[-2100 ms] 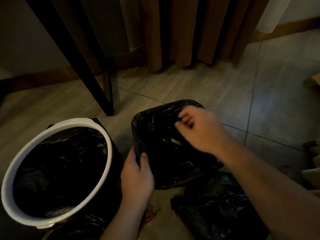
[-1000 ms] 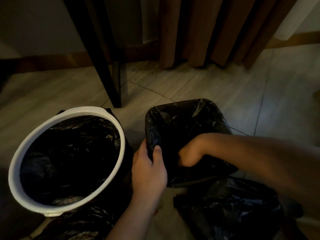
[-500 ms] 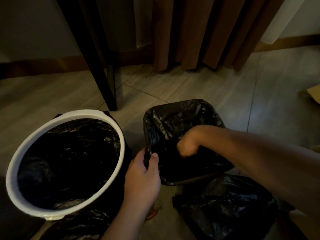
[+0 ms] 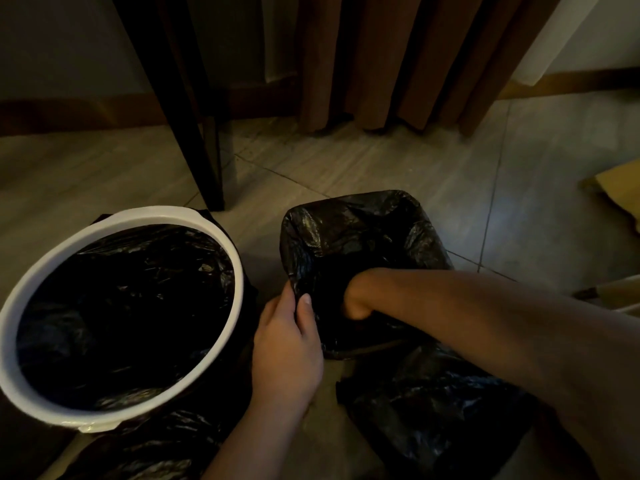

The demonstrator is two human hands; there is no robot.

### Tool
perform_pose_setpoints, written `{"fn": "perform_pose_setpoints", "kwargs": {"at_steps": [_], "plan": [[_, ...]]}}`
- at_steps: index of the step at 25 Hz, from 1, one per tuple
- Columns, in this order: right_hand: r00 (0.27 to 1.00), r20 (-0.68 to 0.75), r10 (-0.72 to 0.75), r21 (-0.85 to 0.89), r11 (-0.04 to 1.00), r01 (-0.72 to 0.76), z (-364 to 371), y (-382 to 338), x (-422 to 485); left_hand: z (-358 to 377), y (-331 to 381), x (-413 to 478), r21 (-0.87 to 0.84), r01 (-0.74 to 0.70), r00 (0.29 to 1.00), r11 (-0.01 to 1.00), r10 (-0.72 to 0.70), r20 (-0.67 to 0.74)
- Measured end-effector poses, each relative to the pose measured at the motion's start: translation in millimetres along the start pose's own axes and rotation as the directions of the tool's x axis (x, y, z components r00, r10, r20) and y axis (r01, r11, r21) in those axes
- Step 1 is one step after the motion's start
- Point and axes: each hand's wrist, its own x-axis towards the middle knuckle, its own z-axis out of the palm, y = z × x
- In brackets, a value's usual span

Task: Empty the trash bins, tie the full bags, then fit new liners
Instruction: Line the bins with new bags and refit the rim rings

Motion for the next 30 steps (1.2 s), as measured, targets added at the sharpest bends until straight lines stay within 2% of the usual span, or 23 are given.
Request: {"fn": "perform_pose_setpoints", "kwargs": {"at_steps": [3,6,8,10,11,15,17,19,21,23,24,26,28,29,30], "plan": [[0.987,0.006,-0.161,0.128,0.979,0.159,-18,11,-34,1,0,0,0.036,0.005,1.0,0.999,-0.005,-0.004],[0.949,-0.152,-0.275,0.263,0.915,0.307,-38,27,-70,0,1,1,0.05,0.005,1.0,0.999,-0.006,0.007],[0.908,-0.299,-0.292,0.329,0.862,0.385,-43,27,-76,-3,3,2,0.063,0.001,1.0,0.998,-0.001,0.003],[0.908,-0.352,-0.228,0.334,0.875,0.35,-42,17,-62,-4,5,8,0.065,0.001,1.0,0.998,-0.001,0.002],[0.921,-0.334,-0.201,0.314,0.897,0.31,-39,10,-50,-5,5,11,0.064,0.002,1.0,0.998,-0.003,0.012],[0.975,-0.095,-0.199,0.157,0.965,0.212,-23,-7,-16,-7,0,13,-0.015,0.048,0.996,0.999,-0.047,0.073],[0.976,-0.06,-0.211,0.109,0.97,0.217,-23,-11,-15,-6,-1,13,-0.071,0.082,0.994,0.994,-0.076,0.08],[0.968,-0.129,-0.216,0.185,0.954,0.238,-29,-10,-32,-5,-3,15,-0.098,0.111,0.992,0.989,-0.104,0.075],[0.928,-0.329,-0.177,0.316,0.905,0.285,-22,0,-55,-5,-5,16,-0.132,0.137,0.989,0.982,-0.127,0.082],[0.833,-0.551,-0.052,0.45,0.821,0.35,3,13,-87,-5,-5,19,-0.161,0.171,0.983,0.972,-0.158,0.094],[0.748,-0.663,0.043,0.466,0.805,0.367,22,15,-101,-4,-5,19,-0.164,0.179,0.982,0.97,-0.166,0.085],[0.497,-0.845,0.197,0.405,0.843,0.354,62,10,-120,-1,-6,20,-0.162,0.183,0.983,0.97,-0.177,0.049],[0.168,-0.938,0.305,0.346,0.872,0.347,84,13,-124,4,-8,22,-0.147,0.176,0.984,0.973,-0.172,0.035],[0.052,-0.917,0.396,0.391,0.864,0.319,89,22,-122,6,-8,21,-0.161,0.176,0.984,0.971,-0.172,0.039],[0.003,-0.857,0.515,0.496,0.823,0.277,93,37,-119,7,-8,20,-0.195,0.176,0.984,0.965,-0.172,0.037]]}}
